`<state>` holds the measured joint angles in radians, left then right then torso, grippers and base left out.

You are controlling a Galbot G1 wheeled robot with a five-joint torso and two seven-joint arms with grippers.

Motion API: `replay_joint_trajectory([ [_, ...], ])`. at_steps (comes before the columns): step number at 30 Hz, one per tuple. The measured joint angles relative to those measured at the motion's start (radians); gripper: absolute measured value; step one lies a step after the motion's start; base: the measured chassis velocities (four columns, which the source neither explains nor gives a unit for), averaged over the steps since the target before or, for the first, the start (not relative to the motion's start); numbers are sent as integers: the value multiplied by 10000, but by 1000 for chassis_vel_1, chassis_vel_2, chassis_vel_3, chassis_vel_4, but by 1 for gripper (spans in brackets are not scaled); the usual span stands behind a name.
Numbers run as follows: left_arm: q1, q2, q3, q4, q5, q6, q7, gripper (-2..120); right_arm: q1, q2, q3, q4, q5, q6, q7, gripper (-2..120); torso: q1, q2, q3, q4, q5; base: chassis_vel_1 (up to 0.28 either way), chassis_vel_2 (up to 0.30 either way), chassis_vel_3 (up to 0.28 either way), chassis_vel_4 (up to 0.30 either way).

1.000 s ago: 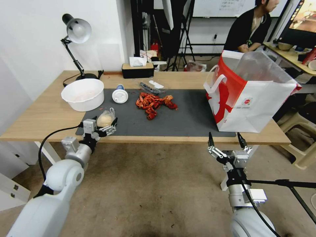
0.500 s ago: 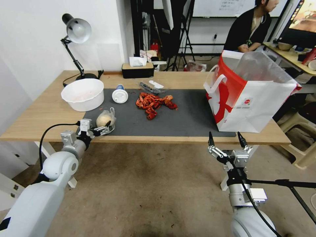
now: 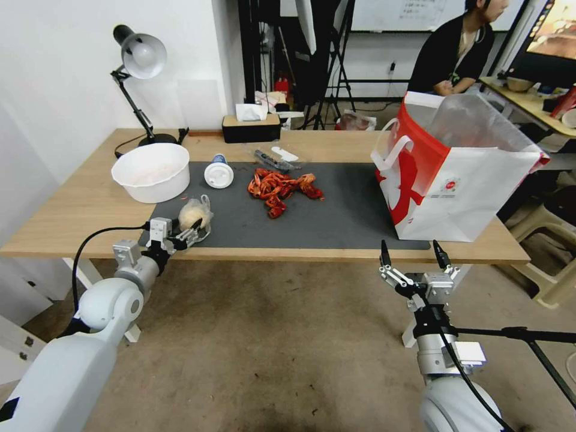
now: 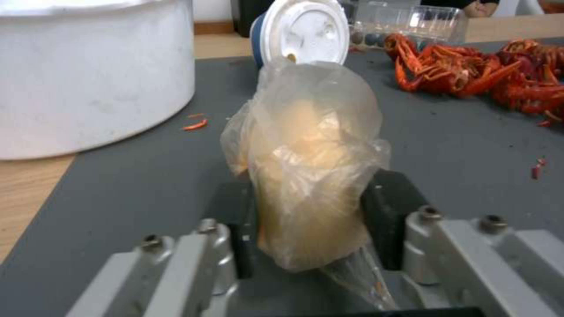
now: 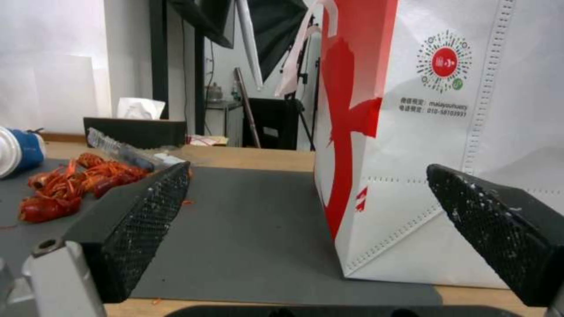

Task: Pick up the trash from the table and place it into the takeout bag.

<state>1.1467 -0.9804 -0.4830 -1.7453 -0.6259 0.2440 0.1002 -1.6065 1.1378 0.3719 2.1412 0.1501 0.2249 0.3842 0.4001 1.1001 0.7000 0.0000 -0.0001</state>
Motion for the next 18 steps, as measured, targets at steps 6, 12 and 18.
replay_joint_trajectory([
  [6,-42,124,9,172,-47,-746,639,15,37,6,-22,-18,-9,-4,-9,100,0,0,-1,0,1,0,0,0,0],
  [12,-417,327,155,593,-574,-2289,2464,4,133,-6,-85,-135,38,-5,-36,100,0,0,0,-1,1,0,0,0,0],
  [18,-1466,737,1004,899,-1437,-3357,3556,4,312,-45,-206,-294,104,-10,-64,100,0,-1,0,0,0,0,0,0,0],
])
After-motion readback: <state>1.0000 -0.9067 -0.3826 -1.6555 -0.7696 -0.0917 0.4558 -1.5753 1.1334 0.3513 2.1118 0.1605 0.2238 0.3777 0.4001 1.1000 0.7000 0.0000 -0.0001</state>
